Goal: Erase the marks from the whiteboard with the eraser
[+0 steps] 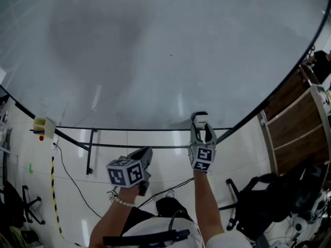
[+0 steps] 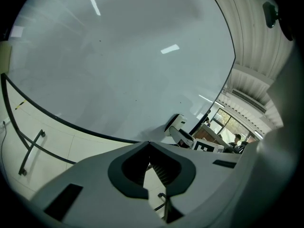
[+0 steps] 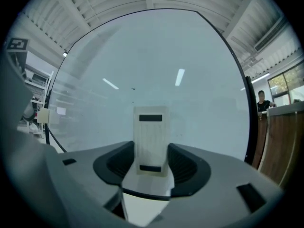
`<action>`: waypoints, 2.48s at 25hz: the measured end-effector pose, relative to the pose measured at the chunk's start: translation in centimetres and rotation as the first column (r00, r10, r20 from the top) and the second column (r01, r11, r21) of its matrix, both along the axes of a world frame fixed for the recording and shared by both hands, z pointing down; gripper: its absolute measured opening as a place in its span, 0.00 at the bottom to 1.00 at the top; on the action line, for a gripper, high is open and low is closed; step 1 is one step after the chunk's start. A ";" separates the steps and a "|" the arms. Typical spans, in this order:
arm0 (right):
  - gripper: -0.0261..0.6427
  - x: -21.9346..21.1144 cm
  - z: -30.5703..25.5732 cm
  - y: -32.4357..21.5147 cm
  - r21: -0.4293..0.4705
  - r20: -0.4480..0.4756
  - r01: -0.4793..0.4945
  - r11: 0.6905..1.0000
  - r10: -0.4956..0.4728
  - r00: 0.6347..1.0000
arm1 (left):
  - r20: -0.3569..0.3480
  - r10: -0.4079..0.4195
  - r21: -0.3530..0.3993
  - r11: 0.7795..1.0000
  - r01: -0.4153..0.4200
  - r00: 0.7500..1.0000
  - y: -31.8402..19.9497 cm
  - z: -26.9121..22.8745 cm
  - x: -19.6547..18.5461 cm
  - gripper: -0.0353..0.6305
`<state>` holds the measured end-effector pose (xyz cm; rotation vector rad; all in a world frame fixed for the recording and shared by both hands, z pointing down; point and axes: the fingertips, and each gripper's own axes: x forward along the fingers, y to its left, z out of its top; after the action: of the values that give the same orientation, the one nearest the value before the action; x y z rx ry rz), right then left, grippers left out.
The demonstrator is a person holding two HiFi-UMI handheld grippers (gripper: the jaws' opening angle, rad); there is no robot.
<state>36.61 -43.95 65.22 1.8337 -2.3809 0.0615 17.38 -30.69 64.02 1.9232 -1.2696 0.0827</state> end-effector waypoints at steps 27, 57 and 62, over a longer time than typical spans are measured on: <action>0.41 -37.5 -0.3 5.6 -0.024 0.043 0.079 0.997 -0.078 0.996 | 0.002 -0.097 0.031 0.995 0.096 0.995 6.9 -1.5 -34.3 0.03; 0.41 -76.1 3.8 11.7 -0.147 0.057 0.181 0.972 -0.174 0.983 | 0.001 -0.082 0.008 0.997 0.082 0.997 14.5 0.5 -61.7 0.03; 0.41 -77.8 4.4 12.0 -0.155 0.091 0.211 0.965 -0.198 0.976 | -0.007 -0.075 -0.004 0.997 0.075 0.997 15.2 1.3 -63.7 0.03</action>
<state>-41.17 -31.94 69.61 1.5315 -2.5179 0.3003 -46.37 -15.46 65.33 1.8690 -1.3349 0.0389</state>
